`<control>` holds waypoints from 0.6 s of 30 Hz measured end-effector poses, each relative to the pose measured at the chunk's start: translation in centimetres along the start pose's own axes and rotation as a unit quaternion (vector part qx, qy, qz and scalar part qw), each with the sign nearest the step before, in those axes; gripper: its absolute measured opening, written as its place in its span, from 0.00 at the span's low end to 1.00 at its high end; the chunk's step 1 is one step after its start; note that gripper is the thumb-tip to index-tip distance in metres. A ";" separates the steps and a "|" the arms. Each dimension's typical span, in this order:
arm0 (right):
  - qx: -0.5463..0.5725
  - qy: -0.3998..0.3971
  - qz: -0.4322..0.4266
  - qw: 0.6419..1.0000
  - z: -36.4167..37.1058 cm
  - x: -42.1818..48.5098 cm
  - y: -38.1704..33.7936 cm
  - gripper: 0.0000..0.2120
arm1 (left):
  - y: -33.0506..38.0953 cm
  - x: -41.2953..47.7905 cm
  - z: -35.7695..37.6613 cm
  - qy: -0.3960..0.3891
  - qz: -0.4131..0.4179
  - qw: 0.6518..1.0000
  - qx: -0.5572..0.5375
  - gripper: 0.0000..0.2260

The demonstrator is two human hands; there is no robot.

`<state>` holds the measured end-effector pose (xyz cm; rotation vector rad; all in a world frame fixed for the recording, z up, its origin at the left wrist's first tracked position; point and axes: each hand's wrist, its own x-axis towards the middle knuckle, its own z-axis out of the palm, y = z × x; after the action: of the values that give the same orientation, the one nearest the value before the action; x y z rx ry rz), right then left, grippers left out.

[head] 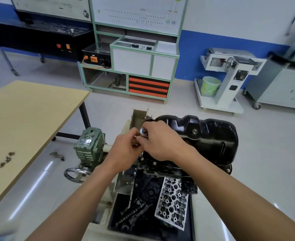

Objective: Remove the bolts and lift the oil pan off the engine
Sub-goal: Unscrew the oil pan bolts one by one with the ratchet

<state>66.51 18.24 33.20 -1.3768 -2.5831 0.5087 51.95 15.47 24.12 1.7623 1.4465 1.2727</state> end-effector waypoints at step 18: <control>-0.065 -0.119 -0.059 0.989 -2.2 -0.1 0.7 0.07 | -0.9 0.4 0.7 -0.069 -0.029 0.994 -0.075 0.13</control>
<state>67.78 19.01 34.95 -1.2595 -2.9162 0.5216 52.15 16.21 23.15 1.6624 1.2812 1.1737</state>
